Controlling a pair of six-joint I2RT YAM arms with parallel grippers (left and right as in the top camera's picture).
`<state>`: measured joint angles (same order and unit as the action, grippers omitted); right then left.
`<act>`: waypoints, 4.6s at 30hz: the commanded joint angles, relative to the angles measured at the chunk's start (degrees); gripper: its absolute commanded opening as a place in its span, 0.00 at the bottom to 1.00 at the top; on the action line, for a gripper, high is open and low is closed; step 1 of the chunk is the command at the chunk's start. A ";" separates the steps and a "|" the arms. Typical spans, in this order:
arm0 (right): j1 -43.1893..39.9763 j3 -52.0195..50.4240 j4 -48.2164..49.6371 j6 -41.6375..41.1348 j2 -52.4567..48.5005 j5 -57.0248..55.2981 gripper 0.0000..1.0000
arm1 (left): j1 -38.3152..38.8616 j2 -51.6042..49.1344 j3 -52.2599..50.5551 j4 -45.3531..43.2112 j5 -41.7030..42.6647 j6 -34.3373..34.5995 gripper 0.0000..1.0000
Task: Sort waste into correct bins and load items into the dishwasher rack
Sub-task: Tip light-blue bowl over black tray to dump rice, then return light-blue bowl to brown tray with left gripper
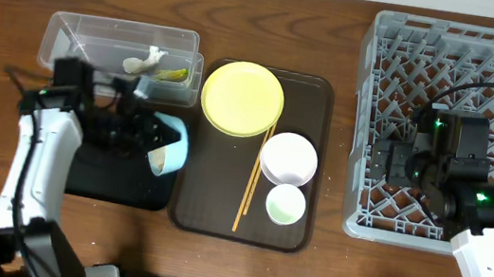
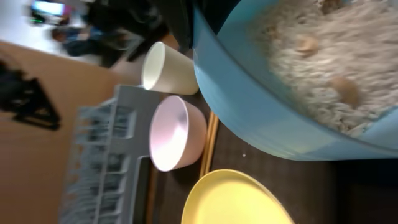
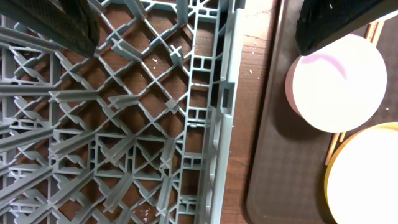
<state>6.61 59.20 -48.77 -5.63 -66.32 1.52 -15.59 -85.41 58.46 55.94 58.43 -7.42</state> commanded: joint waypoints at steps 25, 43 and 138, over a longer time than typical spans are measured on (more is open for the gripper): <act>-0.33 1.07 -0.33 0.59 0.04 0.02 0.99 | -19.74 -13.68 -8.37 -0.70 31.69 1.46 0.06; -0.33 1.07 -0.59 0.57 0.04 0.02 0.99 | -19.74 -13.68 -8.37 -0.57 31.71 2.01 0.06; -0.33 1.07 -0.11 0.57 0.04 0.02 0.99 | 44.35 -1.79 -7.02 -22.32 -38.42 13.40 0.17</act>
<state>6.61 59.20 -48.99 -5.63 -66.32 1.52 27.79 -85.06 50.39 33.74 23.05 4.93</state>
